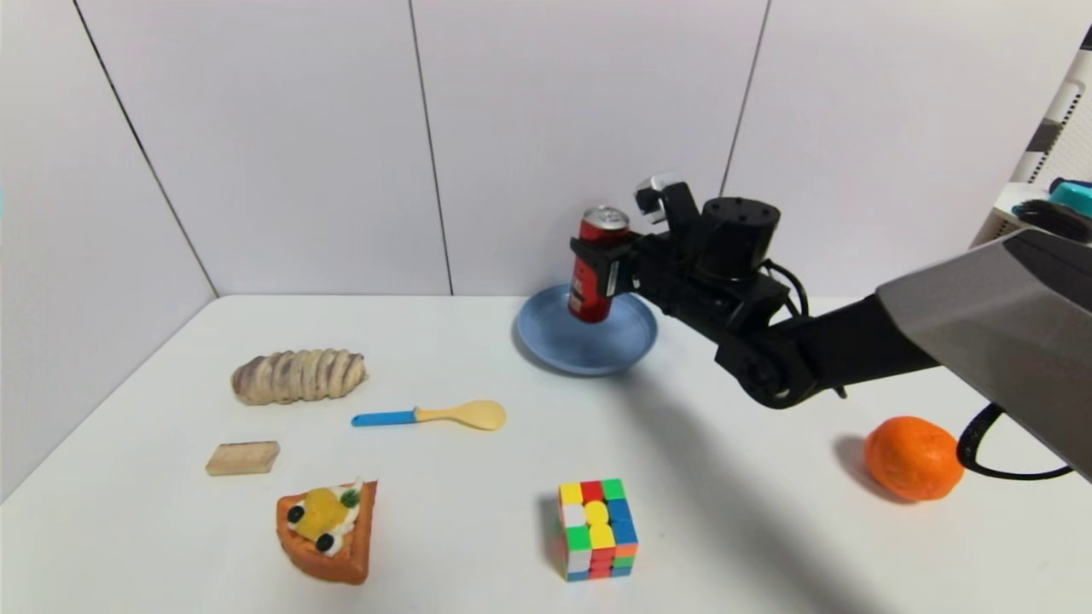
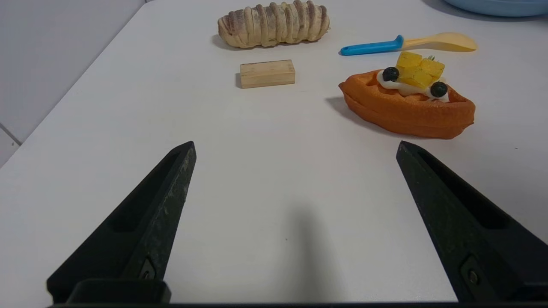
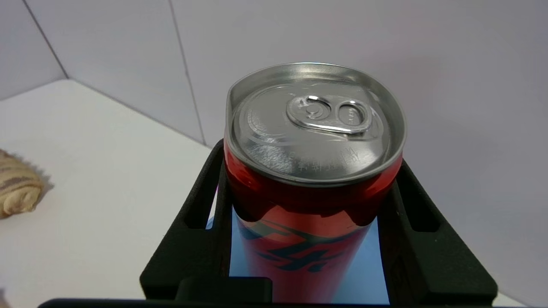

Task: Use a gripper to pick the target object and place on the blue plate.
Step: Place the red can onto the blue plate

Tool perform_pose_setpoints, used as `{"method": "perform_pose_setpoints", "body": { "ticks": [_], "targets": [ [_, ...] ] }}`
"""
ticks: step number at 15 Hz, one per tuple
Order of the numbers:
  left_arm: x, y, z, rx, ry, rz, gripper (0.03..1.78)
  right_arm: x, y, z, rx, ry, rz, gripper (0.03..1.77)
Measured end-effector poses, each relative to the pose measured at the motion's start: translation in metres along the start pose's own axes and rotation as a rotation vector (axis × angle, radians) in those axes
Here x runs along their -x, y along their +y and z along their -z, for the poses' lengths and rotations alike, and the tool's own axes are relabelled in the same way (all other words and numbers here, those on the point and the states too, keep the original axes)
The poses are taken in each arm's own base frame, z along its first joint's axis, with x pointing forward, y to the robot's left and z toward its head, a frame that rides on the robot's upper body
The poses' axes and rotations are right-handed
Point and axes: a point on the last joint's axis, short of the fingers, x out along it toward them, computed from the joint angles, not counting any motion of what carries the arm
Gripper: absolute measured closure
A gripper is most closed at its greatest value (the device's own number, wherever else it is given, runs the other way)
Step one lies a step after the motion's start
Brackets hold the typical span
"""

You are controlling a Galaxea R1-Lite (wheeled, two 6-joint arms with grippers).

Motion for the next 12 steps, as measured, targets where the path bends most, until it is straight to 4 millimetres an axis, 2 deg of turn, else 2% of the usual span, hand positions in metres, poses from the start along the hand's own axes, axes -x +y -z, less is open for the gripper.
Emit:
{"method": "perform_pose_setpoints", "body": {
  "ticks": [7, 12],
  "targets": [
    [0.000, 0.000, 0.000, 0.000, 0.000, 0.000, 0.12, -0.013, 0.008, 0.028, -0.002, 0.044, -0.018, 0.89],
    [0.000, 0.000, 0.000, 0.000, 0.000, 0.000, 0.12, -0.016, 0.007, 0.031, 0.002, 0.044, -0.016, 0.89]
  ]
}}
